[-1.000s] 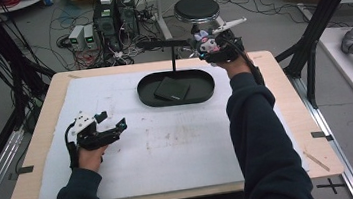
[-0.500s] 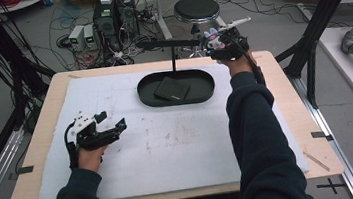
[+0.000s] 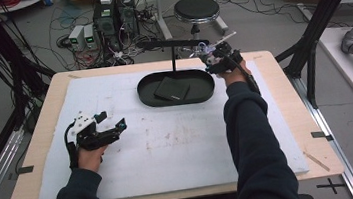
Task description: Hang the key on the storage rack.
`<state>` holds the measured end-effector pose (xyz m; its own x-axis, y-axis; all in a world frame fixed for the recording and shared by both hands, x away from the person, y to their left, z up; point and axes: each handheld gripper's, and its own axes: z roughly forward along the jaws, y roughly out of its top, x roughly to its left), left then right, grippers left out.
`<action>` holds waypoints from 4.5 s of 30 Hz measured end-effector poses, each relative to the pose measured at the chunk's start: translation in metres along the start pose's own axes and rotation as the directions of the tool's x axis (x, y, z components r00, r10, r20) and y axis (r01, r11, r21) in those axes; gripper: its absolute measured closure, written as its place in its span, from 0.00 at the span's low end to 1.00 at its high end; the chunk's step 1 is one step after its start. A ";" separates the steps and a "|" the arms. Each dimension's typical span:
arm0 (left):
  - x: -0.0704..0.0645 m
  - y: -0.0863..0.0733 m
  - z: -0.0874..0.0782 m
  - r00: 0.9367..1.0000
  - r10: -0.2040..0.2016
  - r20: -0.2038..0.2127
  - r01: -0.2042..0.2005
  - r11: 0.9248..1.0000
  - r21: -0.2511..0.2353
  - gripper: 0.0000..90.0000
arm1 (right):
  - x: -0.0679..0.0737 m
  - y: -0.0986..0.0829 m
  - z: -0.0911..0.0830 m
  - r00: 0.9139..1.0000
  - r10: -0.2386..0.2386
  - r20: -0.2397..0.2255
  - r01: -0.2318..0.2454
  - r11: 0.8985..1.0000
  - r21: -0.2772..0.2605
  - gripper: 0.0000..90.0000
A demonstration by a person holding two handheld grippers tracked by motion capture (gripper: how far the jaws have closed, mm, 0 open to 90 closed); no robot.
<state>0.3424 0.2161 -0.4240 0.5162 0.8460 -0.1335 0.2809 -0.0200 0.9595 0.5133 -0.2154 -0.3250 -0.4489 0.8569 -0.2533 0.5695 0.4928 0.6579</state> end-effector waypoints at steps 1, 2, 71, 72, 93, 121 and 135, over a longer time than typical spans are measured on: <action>0.000 0.000 0.000 1.000 0.000 0.001 0.000 1.000 0.000 0.20 | 0.005 0.000 0.005 1.000 -0.016 -0.004 0.016 1.000 0.016 0.39; 0.000 0.000 0.000 1.000 0.000 0.001 0.000 1.000 0.001 0.20 | 0.008 0.000 0.007 1.000 -0.012 -0.009 0.012 1.000 0.019 0.39; -0.006 -0.001 -0.007 0.999 0.033 0.007 -0.033 0.999 0.000 0.19 | 0.003 -0.219 -0.085 0.990 0.063 -0.122 -0.096 0.954 -0.283 0.24; -0.006 -0.001 -0.007 0.999 0.033 0.006 -0.033 0.999 0.000 0.19 | 0.003 -0.219 -0.085 0.990 0.064 -0.122 -0.097 0.954 -0.282 0.24; -0.007 -0.003 -0.006 0.999 0.040 -0.001 -0.040 0.999 0.013 0.19 | 0.003 -0.220 -0.081 0.993 0.055 -0.106 -0.081 0.963 -0.258 0.24; -0.007 -0.002 -0.007 0.999 0.038 0.001 -0.038 0.999 0.008 0.19 | 0.006 -0.220 -0.082 0.993 0.057 -0.105 -0.083 0.963 -0.257 0.24; -0.007 -0.002 -0.007 0.999 0.039 0.000 -0.039 0.999 0.009 0.19 | 0.005 -0.221 -0.082 0.993 0.057 -0.103 -0.081 0.963 -0.256 0.24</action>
